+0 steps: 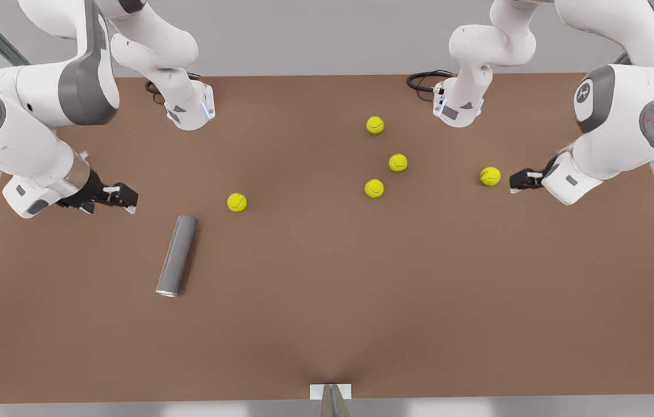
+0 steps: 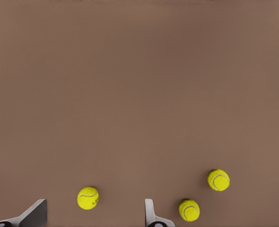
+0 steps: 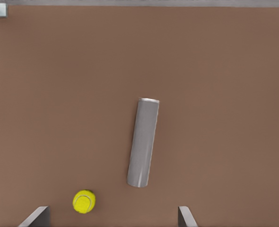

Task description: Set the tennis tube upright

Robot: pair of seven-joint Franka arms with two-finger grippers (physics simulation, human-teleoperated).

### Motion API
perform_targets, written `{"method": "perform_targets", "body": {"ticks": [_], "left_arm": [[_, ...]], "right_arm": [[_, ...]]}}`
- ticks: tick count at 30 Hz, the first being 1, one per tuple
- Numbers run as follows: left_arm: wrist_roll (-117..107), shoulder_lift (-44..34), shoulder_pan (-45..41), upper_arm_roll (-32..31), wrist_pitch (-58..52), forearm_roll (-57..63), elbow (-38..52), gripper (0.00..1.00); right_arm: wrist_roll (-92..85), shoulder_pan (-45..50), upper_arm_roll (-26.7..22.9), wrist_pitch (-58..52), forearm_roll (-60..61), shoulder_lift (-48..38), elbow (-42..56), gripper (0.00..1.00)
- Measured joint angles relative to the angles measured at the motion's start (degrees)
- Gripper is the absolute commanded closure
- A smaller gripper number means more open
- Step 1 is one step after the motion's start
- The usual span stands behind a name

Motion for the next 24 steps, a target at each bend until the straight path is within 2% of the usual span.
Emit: {"method": "perform_targets", "body": {"ticks": [4, 7, 9, 12, 15, 24], "left_arm": [[-0.1, 0.0, 0.6, 0.0, 1.6, 0.1, 0.0, 0.00], [-0.2, 1.0, 0.3, 0.1, 2.2, 0.2, 0.2, 0.00], [-0.2, 2.4, 0.0, 0.1, 2.5, 0.2, 0.3, 0.00], [-0.3, 3.6, -2.3, 0.1, 3.2, 0.2, 0.3, 0.00], [-0.3, 3.8, -4.5, 0.1, 3.7, 0.1, 0.3, 0.00], [-0.4, 4.6, -4.2, 0.1, 4.3, 0.0, 0.3, 0.00]], "right_arm": [[0.4, 0.3, -0.1, 0.9, 0.4, 5.4, -2.8, 0.00], [1.4, -0.7, -1.6, 5.5, 0.0, 11.4, -12.3, 0.00], [3.3, -0.8, -2.0, 10.3, -0.1, 12.5, -19.4, 0.00], [6.5, -0.7, -2.1, 16.2, 0.3, 13.3, -24.1, 0.00], [9.1, -0.6, -2.1, 20.6, 1.5, 16.1, -25.4, 0.00], [14.5, -0.2, -2.5, 29.6, 2.0, 19.4, -25.9, 0.00]]}}
